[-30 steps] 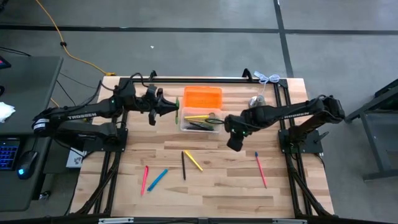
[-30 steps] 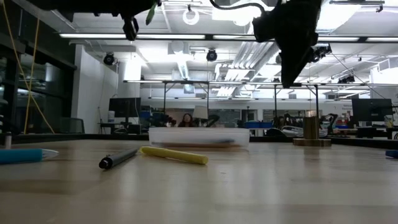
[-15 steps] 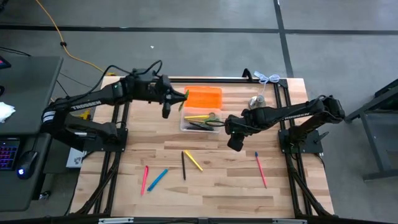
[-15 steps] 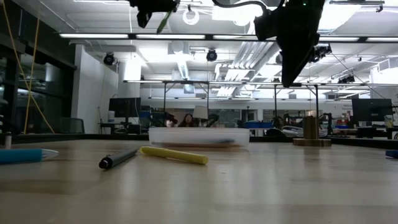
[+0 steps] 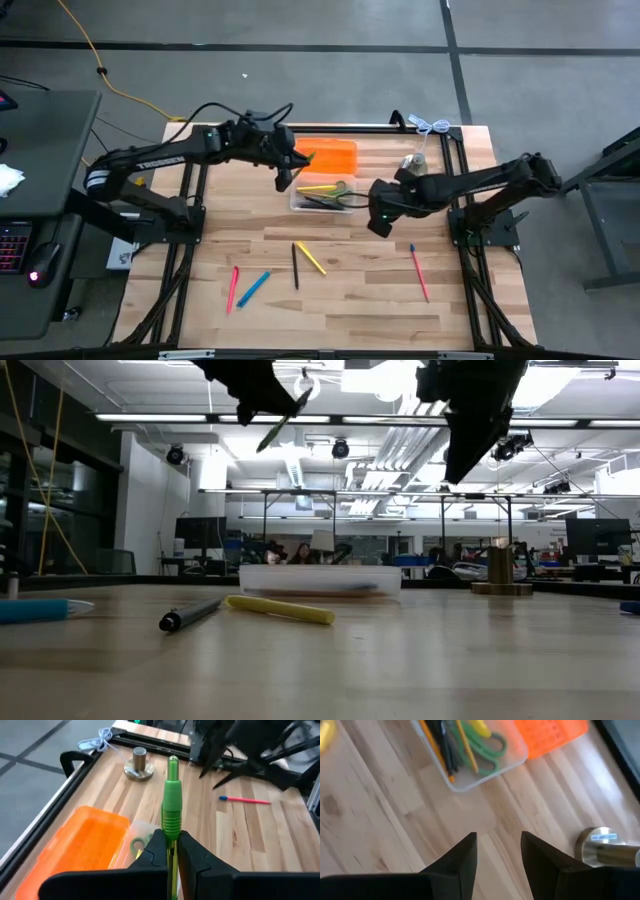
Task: Pick & place school supplies into a supply box
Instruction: Put the green pen into the orange supply box, then put the blue pen into the orange supply box
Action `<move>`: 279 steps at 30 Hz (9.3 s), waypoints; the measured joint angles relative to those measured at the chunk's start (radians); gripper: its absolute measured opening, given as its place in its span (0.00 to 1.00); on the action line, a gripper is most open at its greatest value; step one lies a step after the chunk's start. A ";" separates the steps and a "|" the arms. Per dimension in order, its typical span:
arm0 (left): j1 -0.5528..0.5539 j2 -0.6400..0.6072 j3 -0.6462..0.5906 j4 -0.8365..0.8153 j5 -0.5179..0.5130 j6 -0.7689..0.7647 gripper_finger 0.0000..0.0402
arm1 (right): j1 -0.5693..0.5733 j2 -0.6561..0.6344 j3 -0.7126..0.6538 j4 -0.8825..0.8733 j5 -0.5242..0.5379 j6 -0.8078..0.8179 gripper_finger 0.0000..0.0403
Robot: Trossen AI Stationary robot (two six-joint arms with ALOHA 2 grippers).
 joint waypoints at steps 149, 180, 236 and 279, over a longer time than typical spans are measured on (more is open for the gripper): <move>-0.013 0.608 0.194 -0.171 0.010 0.297 0.11 | 0.128 -1.299 -0.822 0.641 0.149 -0.167 0.32; -0.019 0.719 0.273 -0.195 0.013 0.291 0.14 | 0.128 -1.298 -0.822 0.643 0.134 -0.148 0.32; -0.028 0.526 0.737 -1.101 -0.021 0.077 0.40 | 0.128 -1.298 -0.822 0.657 0.167 -0.137 0.32; -0.784 0.261 0.735 -1.149 -0.335 -0.946 0.40 | 0.128 -1.297 -0.822 0.651 0.168 -0.145 0.32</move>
